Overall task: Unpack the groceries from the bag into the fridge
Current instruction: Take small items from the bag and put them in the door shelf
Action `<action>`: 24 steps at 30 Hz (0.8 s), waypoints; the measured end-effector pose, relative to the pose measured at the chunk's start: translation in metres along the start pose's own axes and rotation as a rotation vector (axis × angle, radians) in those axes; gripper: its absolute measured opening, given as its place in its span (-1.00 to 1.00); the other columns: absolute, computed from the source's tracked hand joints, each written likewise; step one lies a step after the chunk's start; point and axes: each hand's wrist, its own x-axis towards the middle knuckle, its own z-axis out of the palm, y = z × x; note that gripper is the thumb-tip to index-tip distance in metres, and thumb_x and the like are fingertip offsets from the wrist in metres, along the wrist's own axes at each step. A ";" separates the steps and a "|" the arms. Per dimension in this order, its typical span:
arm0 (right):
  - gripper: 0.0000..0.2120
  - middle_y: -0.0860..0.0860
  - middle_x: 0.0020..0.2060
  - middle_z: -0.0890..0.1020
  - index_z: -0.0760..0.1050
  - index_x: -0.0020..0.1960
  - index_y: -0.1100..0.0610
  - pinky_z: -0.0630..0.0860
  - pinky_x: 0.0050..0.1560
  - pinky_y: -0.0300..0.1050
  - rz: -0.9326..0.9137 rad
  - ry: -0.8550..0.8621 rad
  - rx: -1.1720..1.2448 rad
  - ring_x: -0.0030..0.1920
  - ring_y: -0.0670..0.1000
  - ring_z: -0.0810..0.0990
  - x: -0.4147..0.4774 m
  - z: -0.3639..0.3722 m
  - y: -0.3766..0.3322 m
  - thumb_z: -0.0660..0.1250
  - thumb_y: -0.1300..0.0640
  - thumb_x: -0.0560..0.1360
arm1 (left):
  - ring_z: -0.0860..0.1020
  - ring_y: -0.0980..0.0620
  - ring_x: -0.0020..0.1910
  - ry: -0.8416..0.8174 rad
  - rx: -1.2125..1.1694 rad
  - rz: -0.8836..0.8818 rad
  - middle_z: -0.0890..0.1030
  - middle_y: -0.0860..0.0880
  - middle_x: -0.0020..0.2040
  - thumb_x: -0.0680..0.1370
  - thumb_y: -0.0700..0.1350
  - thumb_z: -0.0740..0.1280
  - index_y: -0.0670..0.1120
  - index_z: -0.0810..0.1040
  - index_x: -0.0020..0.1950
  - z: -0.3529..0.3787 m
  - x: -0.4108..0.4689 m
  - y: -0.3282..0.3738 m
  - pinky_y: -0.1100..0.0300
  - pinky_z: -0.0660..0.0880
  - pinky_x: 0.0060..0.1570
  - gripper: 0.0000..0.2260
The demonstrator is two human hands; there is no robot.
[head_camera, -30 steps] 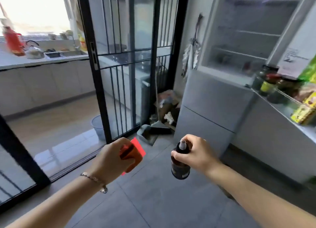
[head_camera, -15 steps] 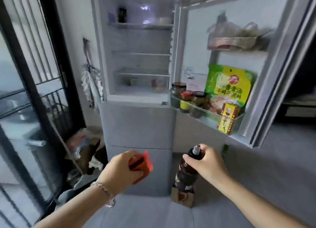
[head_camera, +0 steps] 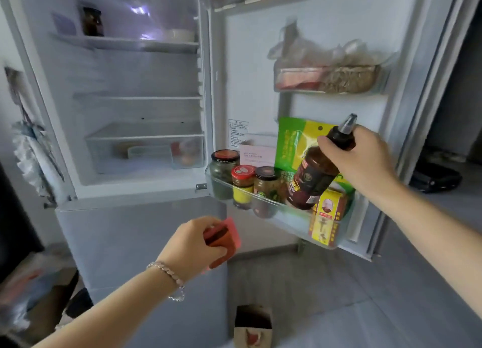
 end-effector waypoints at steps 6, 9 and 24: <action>-0.71 0.02 -0.36 0.50 0.37 -0.28 0.13 0.27 -0.36 -0.09 -0.005 -0.235 -0.243 -0.25 0.05 0.48 0.052 0.063 0.045 0.36 -0.03 0.46 | 0.57 0.16 -0.22 -0.009 0.000 -0.007 0.62 0.13 -0.22 0.35 -0.18 0.45 0.19 0.52 -0.09 0.003 0.062 -0.002 0.44 0.43 -0.32 -0.71; -0.74 0.04 -0.42 0.51 0.38 -0.30 0.14 0.32 -0.39 -0.13 0.075 -0.477 -0.261 -0.36 0.04 0.51 0.060 0.082 0.058 0.35 0.03 0.45 | 0.59 0.14 -0.29 -0.004 -0.059 0.004 0.64 0.09 -0.23 0.35 -0.22 0.47 0.19 0.54 -0.11 0.004 0.083 -0.005 0.42 0.48 -0.38 -0.67; -0.36 -0.03 0.11 0.55 0.33 0.39 0.08 0.49 0.08 -0.09 0.016 -0.687 -0.547 0.05 -0.03 0.54 0.052 0.051 0.074 0.41 -0.11 0.39 | 0.54 0.38 -0.11 -0.225 -0.138 0.221 0.63 0.24 -0.18 0.34 -0.19 0.51 0.31 0.50 -0.13 0.020 0.130 -0.004 0.51 0.47 -0.22 -0.60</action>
